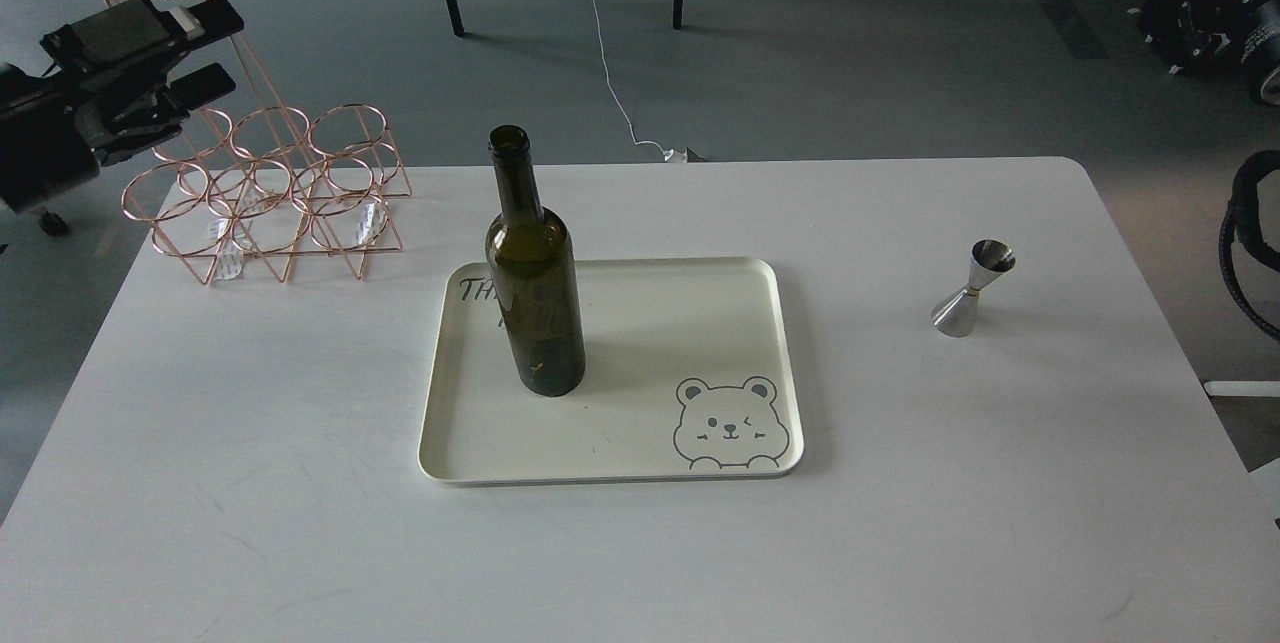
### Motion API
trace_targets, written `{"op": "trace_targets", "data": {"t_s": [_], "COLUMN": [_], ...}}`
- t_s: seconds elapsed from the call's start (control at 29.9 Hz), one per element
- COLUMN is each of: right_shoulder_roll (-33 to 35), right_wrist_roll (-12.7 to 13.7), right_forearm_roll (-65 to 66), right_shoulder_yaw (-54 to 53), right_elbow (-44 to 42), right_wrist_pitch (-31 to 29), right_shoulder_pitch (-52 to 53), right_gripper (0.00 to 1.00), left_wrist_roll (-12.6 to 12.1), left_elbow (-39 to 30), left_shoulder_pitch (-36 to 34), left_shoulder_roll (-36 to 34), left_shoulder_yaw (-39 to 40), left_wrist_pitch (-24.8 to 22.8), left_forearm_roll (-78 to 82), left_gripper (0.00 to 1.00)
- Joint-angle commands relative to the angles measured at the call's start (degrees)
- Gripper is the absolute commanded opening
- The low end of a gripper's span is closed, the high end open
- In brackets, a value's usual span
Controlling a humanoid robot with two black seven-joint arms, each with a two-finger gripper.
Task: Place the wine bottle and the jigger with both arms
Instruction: 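Reach the left gripper to the wine bottle neck and grasp it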
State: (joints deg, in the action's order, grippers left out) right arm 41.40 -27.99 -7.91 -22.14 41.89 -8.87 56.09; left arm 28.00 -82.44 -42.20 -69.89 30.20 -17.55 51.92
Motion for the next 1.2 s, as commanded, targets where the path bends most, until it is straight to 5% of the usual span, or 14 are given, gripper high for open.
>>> {"op": "trace_targets", "data": {"t_s": [0.0,0.2,0.33,0.73,1.17], "right_shoulder_roll": [0.35,0.26,0.00,-0.36,-1.59], "right_wrist_roll": [-0.01,-0.01,-0.01,-0.01,-0.01], "right_forearm_roll": [-1.14,-4.21,-5.62,-5.80,-7.12], "right_shoulder_yaw": [-1.24,-4.40,-4.41,-4.49,-5.55], "right_elbow": [-1.36,-7.07,-8.84,-9.54,-9.46], "right_wrist_pitch": [-3.16,-9.31,-11.43,-11.61,-13.19], "right_shoulder_pitch": [-1.59,-1.86,-2.12,-3.44,-3.44], "right_gripper": [0.78,0.79,0.79,0.80,0.82], "left_wrist_roll": [0.00,0.00,0.00,0.00,0.00], "left_elbow": [-5.97,-7.30,-8.26,-7.74,-5.01], "left_shoulder_pitch": [0.19,0.54,0.72,0.02,0.02], "left_shoulder_roll": [-0.68,3.70,6.17,15.13,19.44], "left_shoulder_yaw": [-0.41,-1.29,-1.46,-1.73,-1.73], "left_wrist_pitch": [6.19,17.27,20.35,21.50,21.50], "left_forearm_roll": [12.21,38.92,46.95,50.91,50.83], "left_gripper": [0.98,0.98,0.98,0.98,0.83]}}
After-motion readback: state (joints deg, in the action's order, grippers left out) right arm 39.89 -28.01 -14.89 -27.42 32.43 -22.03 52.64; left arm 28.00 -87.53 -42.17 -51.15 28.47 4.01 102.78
